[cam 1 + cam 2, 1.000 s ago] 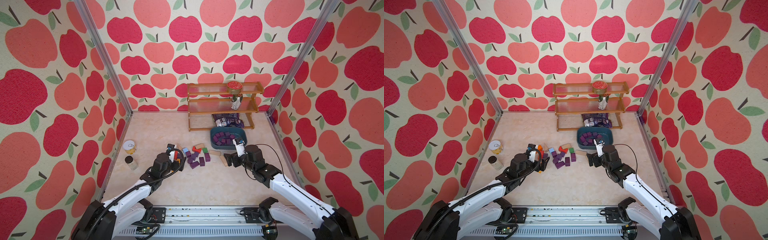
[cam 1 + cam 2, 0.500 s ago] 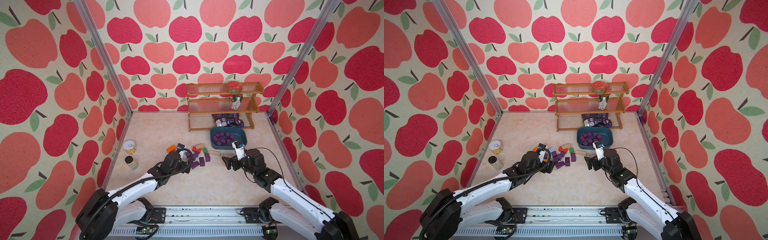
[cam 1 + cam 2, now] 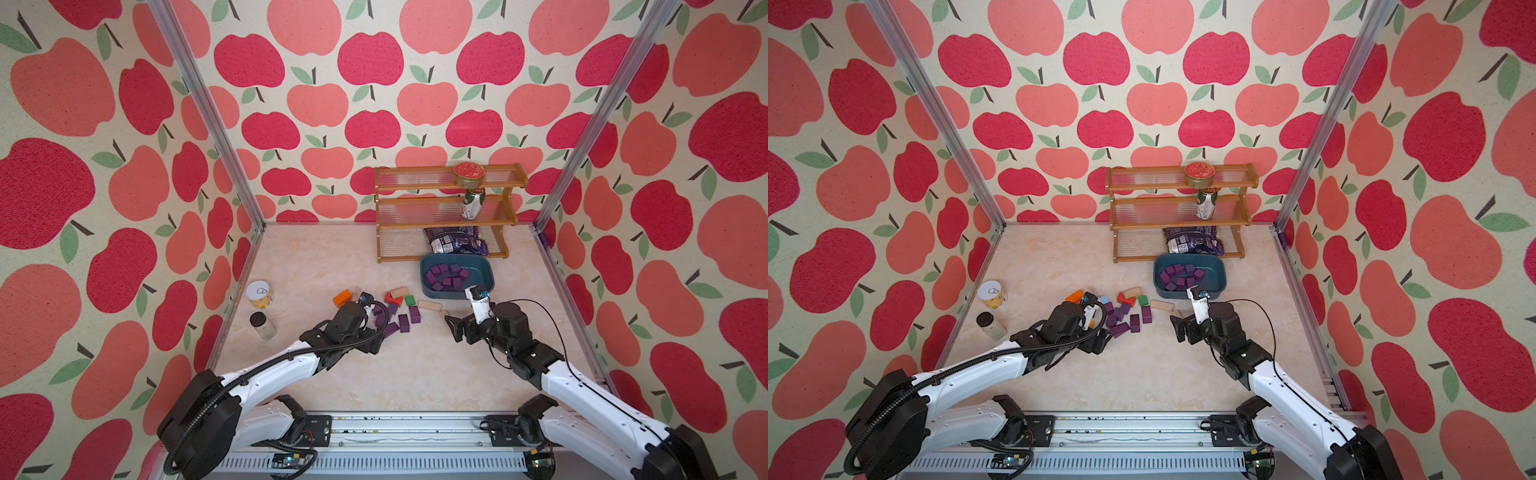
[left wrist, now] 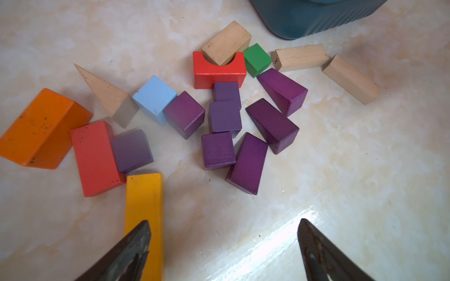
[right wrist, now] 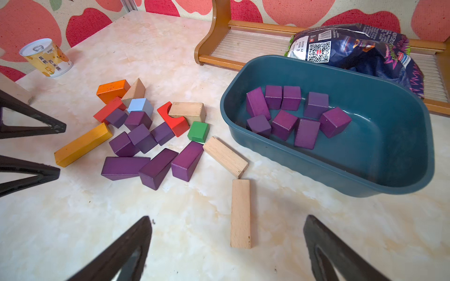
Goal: Pick purple bricks into the storage bin
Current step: Pick up the building block from the center of the board.
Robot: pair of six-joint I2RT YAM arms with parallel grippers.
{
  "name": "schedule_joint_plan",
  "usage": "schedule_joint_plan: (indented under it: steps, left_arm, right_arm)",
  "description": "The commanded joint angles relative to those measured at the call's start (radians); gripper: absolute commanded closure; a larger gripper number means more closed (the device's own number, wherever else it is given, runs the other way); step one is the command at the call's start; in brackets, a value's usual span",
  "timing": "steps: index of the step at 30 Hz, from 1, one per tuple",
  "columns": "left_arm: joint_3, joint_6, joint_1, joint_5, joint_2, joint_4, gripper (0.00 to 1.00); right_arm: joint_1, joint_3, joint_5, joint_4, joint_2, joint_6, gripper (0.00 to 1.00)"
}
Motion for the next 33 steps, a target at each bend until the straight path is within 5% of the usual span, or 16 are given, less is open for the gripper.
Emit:
schedule_joint_plan:
  steps: [1, 19, 33]
  left_arm:
    - [0.003, -0.019, -0.005, 0.039, 0.019, -0.019, 0.15]
    - [0.042, 0.046, -0.013, 0.116, 0.204, 0.075, 0.37]
    - [0.114, 0.11, -0.024, 0.036, 0.343, 0.103, 0.32]
  right_arm:
    - [0.006, -0.009, 0.017, 0.014, -0.004, 0.02, 0.01]
    - [0.006, -0.013, 0.022, 0.016, 0.009, 0.025, 0.09]
    - [0.006, -0.016, 0.019, 0.033, 0.028, 0.024, 0.01]
